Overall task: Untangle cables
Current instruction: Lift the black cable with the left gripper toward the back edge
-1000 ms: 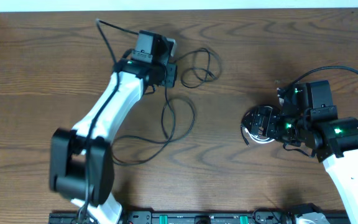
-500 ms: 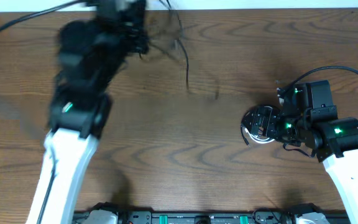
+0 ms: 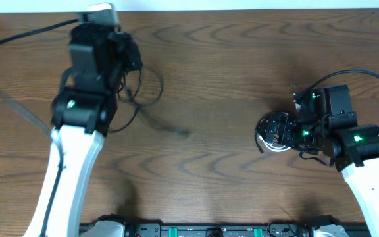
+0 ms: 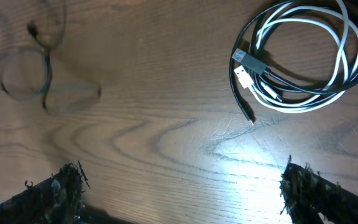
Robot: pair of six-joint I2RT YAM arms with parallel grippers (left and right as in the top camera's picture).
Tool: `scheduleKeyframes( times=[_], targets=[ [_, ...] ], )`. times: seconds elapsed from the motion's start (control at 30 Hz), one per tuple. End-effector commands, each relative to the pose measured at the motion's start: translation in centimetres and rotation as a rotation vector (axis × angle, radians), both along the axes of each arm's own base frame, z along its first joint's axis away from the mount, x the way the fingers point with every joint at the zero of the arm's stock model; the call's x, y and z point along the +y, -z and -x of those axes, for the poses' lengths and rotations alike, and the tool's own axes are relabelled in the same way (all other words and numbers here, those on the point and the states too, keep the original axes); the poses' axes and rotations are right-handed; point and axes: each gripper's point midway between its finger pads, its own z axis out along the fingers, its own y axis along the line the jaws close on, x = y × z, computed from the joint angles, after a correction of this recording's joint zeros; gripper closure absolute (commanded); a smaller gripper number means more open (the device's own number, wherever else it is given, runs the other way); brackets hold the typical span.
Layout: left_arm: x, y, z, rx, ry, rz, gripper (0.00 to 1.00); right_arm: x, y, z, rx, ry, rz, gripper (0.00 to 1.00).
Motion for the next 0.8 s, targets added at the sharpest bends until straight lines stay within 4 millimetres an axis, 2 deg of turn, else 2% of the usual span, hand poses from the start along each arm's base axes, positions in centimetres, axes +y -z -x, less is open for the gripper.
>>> scheduleKeyframes(
  times=[0.0, 0.13, 0.2, 0.27, 0.33, 0.4, 0.5, 0.6, 0.67, 0.73, 0.77],
  targets=[
    [0.7, -4.8, 0.6, -0.143, 0.013, -0.093, 0.93, 0.2, -0.3, 0.0, -0.006, -0.007, -0.005, 0.01],
    [-0.1, -12.4, 4.0, -0.369, 0.075, -0.028, 0.93, 0.2, -0.3, 0.0, -0.006, -0.007, -0.005, 0.01],
    [0.2, -14.3, 5.8, -0.424, 0.071, -0.017, 0.93, 0.2, -0.3, -0.1, -0.006, -0.007, -0.005, 0.01],
    [1.1, -14.3, 6.6, -0.415, 0.031, -0.029, 0.93, 0.2, -0.3, 0.0, -0.006, -0.007, -0.005, 0.01],
    [2.7, -12.5, 6.3, -0.354, -0.059, -0.064, 0.93, 0.2, -0.3, -0.1, -0.006, -0.007, -0.005, 0.01],
    [3.8, -8.8, 5.3, -0.233, -0.122, -0.113, 0.93, 0.2, -0.3, 0.0, -0.006, -0.007, -0.005, 0.01],
    [3.2, -2.3, 2.8, -0.032, -0.098, -0.153, 0.92, 0.2, -0.3, -0.1, -0.006, -0.007, -0.005, 0.01],
    [1.9, 1.9, 0.9, 0.082, -0.033, -0.147, 0.92, 0.2, -0.3, 0.0, -0.006, -0.007, -0.005, 0.01],
    [0.8, 3.0, 0.4, 0.113, 0.017, -0.125, 0.93, 0.2, -0.3, 0.0, -0.006, -0.007, -0.005, 0.01],
    [-0.1, 2.4, 0.5, 0.098, 0.061, -0.097, 0.92, 0.2, -0.3, -0.1, -0.006, -0.007, -0.005, 0.01],
    [-0.7, 1.5, 0.6, 0.072, 0.090, -0.078, 0.93, 0.2, -0.3, -0.1, -0.006, -0.007, -0.005, 0.01]
  ],
)
